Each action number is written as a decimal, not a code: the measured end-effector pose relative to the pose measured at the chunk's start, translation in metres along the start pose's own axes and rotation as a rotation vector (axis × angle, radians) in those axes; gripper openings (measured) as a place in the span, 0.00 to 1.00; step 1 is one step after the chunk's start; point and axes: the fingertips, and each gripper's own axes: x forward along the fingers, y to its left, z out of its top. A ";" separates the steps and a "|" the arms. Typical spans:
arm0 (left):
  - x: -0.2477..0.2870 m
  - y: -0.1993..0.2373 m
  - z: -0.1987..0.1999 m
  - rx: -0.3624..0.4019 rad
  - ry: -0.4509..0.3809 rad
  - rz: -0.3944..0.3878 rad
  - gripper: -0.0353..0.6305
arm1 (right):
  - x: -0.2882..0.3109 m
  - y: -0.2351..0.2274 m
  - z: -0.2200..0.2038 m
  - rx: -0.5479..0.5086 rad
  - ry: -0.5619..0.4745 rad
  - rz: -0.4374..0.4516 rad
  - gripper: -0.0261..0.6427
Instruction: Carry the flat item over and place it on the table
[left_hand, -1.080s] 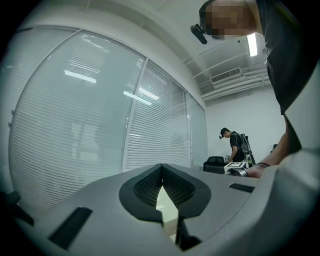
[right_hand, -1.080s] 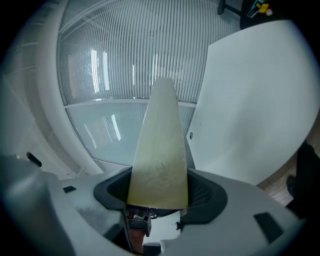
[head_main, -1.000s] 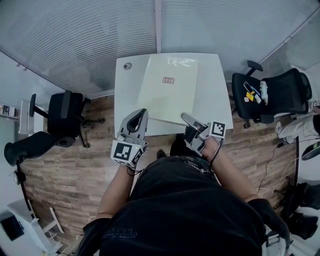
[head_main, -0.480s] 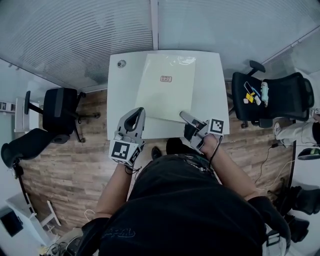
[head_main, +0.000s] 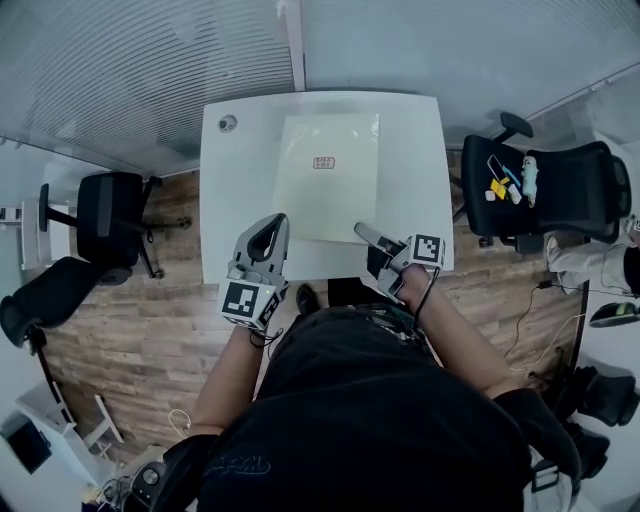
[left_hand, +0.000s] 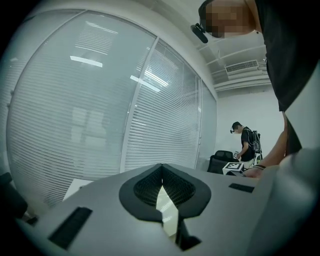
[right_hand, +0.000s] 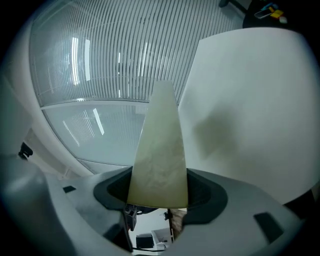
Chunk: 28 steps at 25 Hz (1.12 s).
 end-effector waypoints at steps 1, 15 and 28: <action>0.003 0.001 -0.002 -0.003 0.005 0.001 0.07 | 0.001 -0.004 0.001 0.006 0.003 -0.004 0.48; 0.032 0.005 -0.038 -0.027 0.104 0.016 0.07 | 0.014 -0.045 0.018 0.024 0.062 -0.043 0.48; 0.047 0.007 -0.052 -0.029 0.131 0.033 0.07 | 0.024 -0.069 0.019 -0.021 0.108 -0.063 0.48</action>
